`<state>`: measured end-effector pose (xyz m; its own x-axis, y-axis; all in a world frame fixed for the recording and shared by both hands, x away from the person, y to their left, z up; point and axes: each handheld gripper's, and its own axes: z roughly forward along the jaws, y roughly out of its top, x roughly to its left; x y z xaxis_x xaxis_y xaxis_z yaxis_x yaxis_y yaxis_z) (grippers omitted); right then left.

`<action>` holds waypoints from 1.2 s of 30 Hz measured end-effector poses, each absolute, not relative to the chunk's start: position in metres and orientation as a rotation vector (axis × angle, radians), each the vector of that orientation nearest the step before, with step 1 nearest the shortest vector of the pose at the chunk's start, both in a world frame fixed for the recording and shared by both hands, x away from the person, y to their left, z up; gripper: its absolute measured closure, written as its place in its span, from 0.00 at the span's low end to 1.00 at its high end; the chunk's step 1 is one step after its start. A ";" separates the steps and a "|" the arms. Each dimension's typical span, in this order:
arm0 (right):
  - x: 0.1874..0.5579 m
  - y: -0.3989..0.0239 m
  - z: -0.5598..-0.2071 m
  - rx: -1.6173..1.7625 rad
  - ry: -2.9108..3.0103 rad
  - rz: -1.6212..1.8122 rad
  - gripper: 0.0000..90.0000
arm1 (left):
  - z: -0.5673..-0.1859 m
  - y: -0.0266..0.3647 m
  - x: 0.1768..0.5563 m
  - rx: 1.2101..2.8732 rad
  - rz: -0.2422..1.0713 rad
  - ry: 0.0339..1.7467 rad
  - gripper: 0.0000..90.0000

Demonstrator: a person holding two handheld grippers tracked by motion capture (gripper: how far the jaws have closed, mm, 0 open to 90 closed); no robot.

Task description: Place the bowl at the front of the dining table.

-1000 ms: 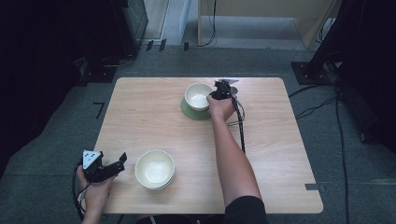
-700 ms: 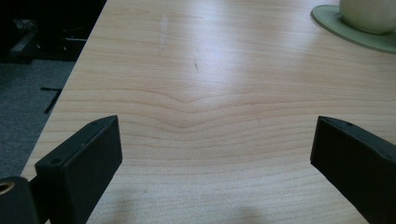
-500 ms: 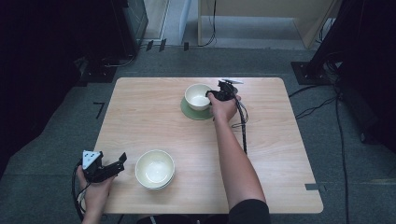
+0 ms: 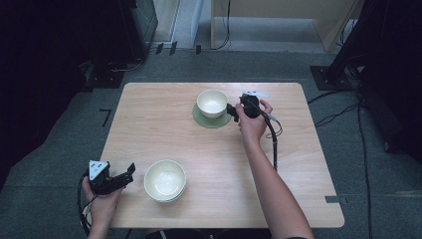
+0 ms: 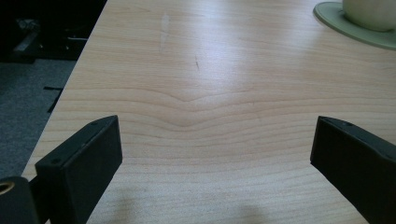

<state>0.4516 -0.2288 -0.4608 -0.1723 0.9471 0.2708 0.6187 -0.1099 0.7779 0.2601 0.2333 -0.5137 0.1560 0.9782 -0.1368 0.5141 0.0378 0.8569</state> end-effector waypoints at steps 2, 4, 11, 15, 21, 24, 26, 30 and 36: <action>0.440 -0.235 -0.460 1.716 1.775 1.222 0.24 | -0.514 0.233 0.260 1.596 0.699 1.475 0.02; 0.431 -0.241 -0.460 1.712 1.761 1.240 0.22 | -0.514 0.233 0.260 1.596 0.701 1.475 0.02; 0.401 -0.264 -0.456 1.667 1.691 1.192 0.17 | -0.514 0.233 0.260 1.599 0.703 1.475 0.02; 0.386 -0.275 -0.458 1.661 1.665 1.177 0.17 | -0.514 0.232 0.260 1.603 0.705 1.477 0.02; 0.367 -0.290 -0.463 1.673 1.645 1.170 0.17 | -0.514 0.232 0.260 1.606 0.710 1.477 0.02; 0.358 -0.298 -0.465 1.677 1.631 1.167 0.17 | -0.514 0.232 0.260 1.607 0.712 1.476 0.02; 0.353 -0.302 -0.467 1.684 1.625 1.167 0.17 | -0.514 0.232 0.260 1.606 0.713 1.477 0.02; 0.342 -0.311 -0.471 1.682 1.621 1.146 0.17 | -0.514 0.231 0.260 1.607 0.715 1.477 0.02; 0.327 -0.323 -0.478 1.691 1.614 1.129 0.17 | -0.514 0.231 0.260 1.607 0.715 1.478 0.02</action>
<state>0.3267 -0.3233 -0.4777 -0.0681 0.9769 0.2027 0.5253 -0.1376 0.8397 0.2604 0.2313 -0.5136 0.1501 0.9815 -0.1187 0.5162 0.0246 0.8561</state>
